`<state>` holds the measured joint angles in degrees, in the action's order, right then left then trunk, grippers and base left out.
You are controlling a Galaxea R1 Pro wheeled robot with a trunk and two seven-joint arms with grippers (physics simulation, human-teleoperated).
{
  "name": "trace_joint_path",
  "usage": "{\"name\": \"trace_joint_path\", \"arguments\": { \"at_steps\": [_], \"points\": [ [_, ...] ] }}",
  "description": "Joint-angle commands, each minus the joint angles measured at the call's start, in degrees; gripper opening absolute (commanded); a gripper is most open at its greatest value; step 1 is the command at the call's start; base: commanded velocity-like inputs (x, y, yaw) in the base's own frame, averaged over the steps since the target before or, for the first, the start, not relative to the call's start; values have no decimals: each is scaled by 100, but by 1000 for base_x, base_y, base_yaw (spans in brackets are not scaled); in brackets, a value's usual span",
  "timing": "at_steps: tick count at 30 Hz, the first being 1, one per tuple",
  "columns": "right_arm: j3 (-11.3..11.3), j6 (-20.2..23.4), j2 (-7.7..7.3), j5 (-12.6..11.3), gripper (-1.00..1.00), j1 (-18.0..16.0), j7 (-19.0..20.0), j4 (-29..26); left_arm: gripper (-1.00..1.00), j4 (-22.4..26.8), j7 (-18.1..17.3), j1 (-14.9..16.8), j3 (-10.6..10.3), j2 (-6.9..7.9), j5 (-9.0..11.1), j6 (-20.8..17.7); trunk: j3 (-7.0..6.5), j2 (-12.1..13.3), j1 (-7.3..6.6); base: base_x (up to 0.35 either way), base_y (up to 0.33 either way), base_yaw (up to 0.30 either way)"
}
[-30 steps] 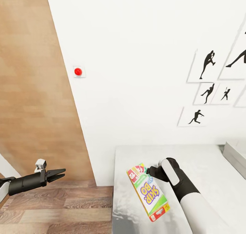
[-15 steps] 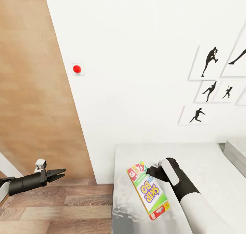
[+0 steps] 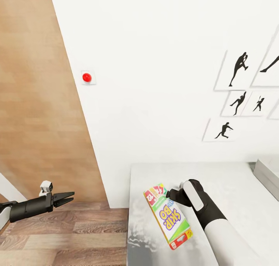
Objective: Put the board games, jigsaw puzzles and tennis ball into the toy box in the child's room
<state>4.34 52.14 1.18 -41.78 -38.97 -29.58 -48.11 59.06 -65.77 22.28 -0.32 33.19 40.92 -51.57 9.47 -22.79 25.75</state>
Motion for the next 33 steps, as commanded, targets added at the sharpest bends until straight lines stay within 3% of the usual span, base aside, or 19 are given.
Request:
{"name": "trace_joint_path", "arguments": {
  "at_steps": [1,24,33],
  "points": [
    [11,7,-2,-58,100,-5,-59,-6,100,0,-4,5,-3,3,21,-37,20,-13,3,0,0,0],
    [13,7,-2,-50,100,-5,-40,37,100,0,-6,5,-3,3,21,-37,225,-13,3,0,0,0],
    [14,7,-2,-49,100,-5,-40,37,100,0,-6,5,-3,0,21,-37,244,-13,3,0,33,0]
  ]
}}
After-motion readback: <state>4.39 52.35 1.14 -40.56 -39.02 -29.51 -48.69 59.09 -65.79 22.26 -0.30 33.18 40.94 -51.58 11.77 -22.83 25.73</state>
